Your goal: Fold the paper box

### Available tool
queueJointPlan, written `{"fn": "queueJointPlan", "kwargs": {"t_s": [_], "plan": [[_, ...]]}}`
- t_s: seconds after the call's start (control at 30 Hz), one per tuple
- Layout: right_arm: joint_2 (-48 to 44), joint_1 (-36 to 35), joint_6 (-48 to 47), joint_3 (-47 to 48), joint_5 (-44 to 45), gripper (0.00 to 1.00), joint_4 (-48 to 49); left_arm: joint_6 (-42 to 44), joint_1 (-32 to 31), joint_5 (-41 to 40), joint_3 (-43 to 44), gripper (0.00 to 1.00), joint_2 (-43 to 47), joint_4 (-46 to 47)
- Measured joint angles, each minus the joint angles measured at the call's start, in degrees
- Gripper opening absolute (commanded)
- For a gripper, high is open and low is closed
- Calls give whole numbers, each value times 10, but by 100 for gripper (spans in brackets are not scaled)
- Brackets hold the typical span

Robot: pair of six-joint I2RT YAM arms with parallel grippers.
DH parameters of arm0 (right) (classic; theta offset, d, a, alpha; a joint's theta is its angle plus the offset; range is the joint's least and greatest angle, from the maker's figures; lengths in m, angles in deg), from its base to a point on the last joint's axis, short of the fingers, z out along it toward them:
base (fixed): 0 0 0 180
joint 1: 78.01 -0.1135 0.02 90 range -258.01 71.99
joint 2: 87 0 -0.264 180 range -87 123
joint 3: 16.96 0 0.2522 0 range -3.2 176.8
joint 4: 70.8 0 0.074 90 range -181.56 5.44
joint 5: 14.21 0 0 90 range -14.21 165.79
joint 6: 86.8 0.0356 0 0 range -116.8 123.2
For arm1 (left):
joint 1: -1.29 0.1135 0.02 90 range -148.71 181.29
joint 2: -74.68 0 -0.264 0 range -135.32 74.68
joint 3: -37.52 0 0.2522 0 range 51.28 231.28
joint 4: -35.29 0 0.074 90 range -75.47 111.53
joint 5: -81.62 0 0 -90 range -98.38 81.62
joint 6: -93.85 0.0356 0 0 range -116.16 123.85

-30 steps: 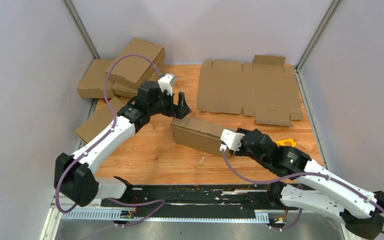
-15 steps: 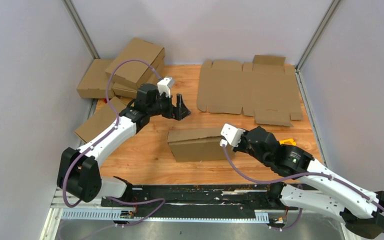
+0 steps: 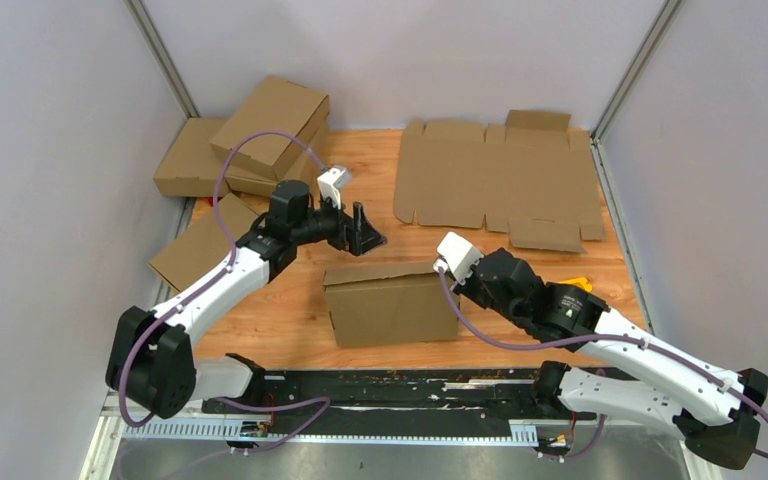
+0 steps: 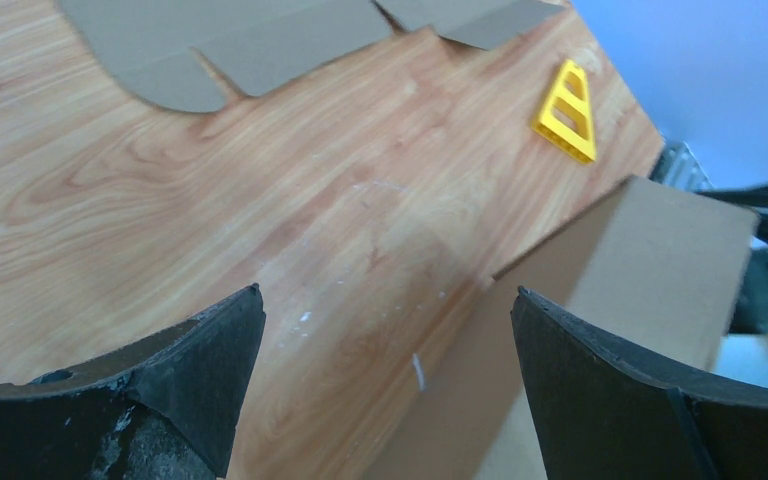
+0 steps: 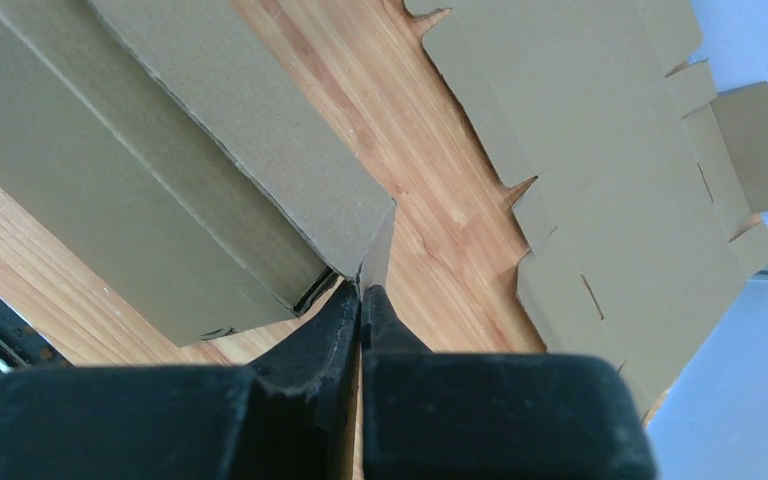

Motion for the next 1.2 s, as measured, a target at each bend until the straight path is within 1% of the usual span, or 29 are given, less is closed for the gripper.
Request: {"fn": "queueJointPlan", "kwargs": {"t_s": [0.13, 0.2, 0.3, 0.47, 0.53, 0.73, 1.0, 1.1, 1.2], "plan": [[-7, 0, 17, -14, 3, 0, 20, 30, -38, 16, -6, 100, 23, -6], [-13, 0, 20, -28, 11, 0, 33, 56, -70, 19, 18, 100, 17, -41], [-26, 0, 19, -56, 25, 0, 66, 80, -97, 33, 45, 100, 4, -65], [-33, 0, 9, -69, 32, 0, 104, 95, -105, 60, 49, 100, 2, -84], [-32, 0, 4, -69, 32, 0, 112, 108, -113, 59, 60, 100, 2, -108], [-35, 0, -6, -69, 30, 0, 120, 158, -159, 12, 120, 100, 1, -193], [-41, 3, -9, -69, 23, 0, 121, 159, -169, -11, 118, 100, 27, -214], [-46, 3, -9, -69, 16, 0, 121, 168, -175, -43, 122, 100, 40, -236], [-49, 3, -9, -69, 11, 0, 121, 185, -194, -80, 137, 100, 35, -283]]}}
